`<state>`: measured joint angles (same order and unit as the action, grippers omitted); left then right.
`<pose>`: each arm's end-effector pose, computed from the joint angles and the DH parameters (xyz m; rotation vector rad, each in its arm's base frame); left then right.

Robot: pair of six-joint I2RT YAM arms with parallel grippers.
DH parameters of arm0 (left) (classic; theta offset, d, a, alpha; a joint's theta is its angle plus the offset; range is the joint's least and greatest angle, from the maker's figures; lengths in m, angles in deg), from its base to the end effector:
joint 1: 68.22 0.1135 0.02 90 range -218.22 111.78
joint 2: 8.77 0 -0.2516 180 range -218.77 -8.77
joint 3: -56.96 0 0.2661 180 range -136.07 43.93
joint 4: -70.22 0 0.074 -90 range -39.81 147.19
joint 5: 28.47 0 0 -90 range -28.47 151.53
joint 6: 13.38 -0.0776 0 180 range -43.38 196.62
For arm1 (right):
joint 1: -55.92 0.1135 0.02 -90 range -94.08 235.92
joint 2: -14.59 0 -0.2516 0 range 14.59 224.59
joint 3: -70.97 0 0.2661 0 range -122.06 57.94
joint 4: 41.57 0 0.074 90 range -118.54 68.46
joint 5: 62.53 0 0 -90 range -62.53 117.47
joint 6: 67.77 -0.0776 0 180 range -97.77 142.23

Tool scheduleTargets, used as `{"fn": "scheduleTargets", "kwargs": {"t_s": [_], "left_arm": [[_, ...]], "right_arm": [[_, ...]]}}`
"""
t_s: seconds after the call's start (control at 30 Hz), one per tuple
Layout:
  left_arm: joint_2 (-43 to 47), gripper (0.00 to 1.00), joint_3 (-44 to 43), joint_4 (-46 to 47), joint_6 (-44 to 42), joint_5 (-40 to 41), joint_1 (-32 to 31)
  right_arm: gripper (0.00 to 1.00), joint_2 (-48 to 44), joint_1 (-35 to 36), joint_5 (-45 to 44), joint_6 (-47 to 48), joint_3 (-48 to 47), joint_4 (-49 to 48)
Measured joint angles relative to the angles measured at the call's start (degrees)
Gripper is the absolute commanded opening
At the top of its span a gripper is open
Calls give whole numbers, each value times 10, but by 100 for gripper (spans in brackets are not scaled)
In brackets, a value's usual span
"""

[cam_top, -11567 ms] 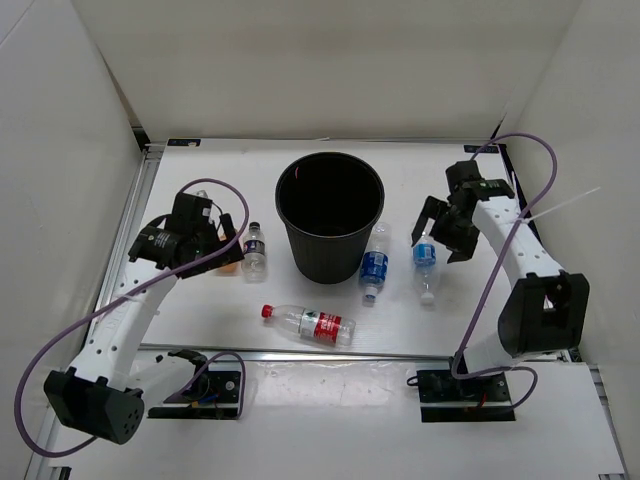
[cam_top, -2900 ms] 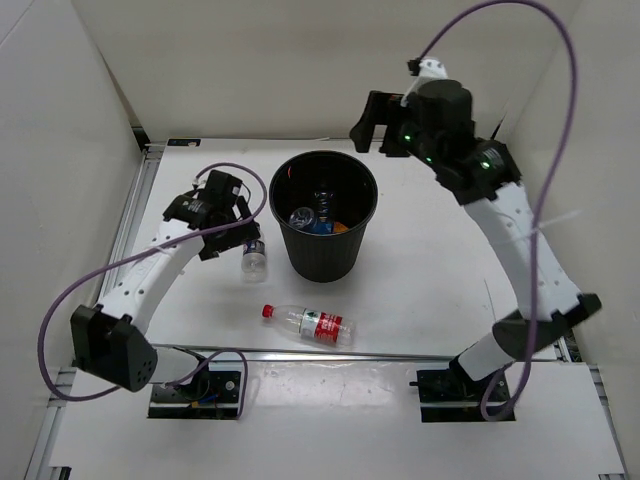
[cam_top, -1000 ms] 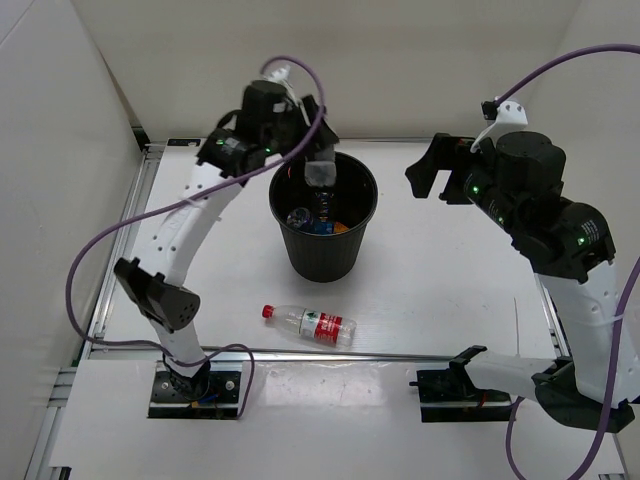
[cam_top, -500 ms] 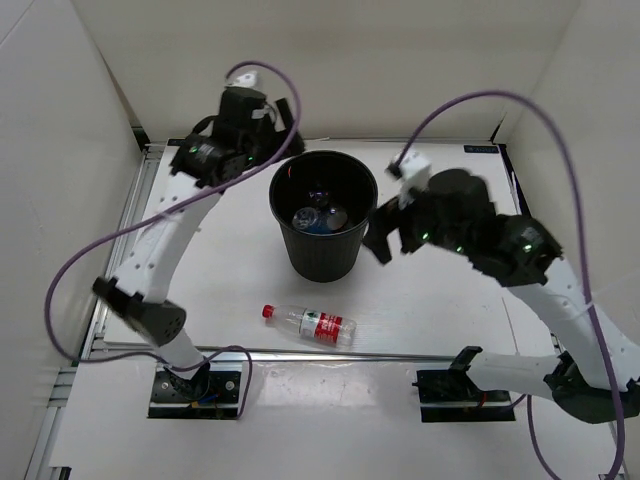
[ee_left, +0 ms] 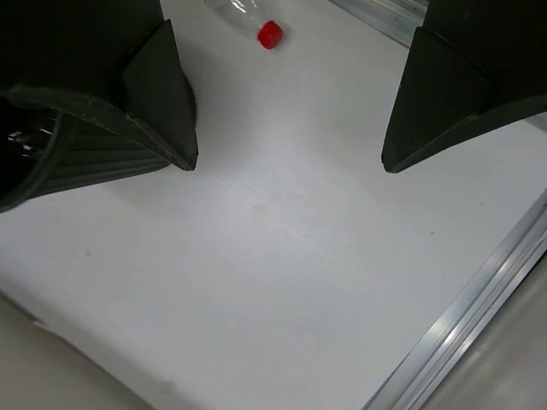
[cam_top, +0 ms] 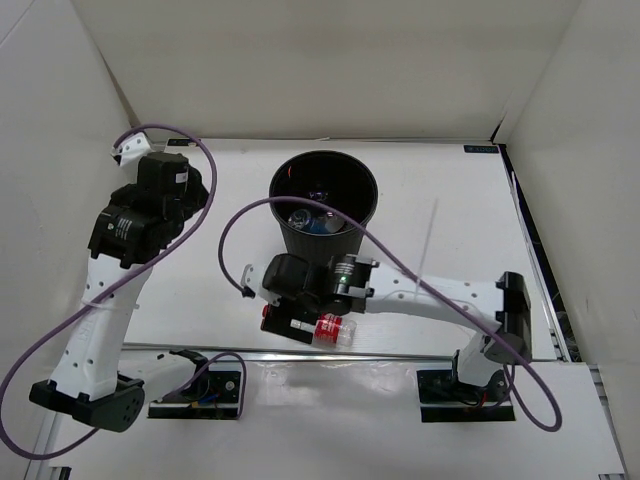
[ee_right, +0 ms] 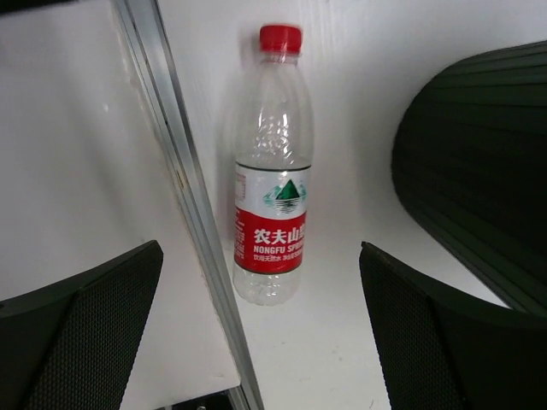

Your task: Put the plastic bottles in the bin

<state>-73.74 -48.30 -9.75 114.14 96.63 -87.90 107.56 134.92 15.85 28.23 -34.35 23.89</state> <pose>0.2244 -0.0329 0.4258 -0.6336 2.0256 0.1109 0.0884 0.3730 0.3017 -1.6216 1.8949 0.2906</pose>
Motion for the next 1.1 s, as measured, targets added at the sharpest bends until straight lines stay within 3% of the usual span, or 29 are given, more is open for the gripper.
{"fn": "scheduleTargets", "kwargs": {"t_s": [0.27,0.8,1.1], "left_arm": [[-5,100,9,-60,5,0,30],[46,100,46,-100,13,-11,38],[46,100,47,-99,11,-28,38]], "right_arm": [[99,20,-6,-2,-14,107,-20],[99,138,-21,-25,-101,148,-65],[56,152,-32,21,-151,170,-86]]}}
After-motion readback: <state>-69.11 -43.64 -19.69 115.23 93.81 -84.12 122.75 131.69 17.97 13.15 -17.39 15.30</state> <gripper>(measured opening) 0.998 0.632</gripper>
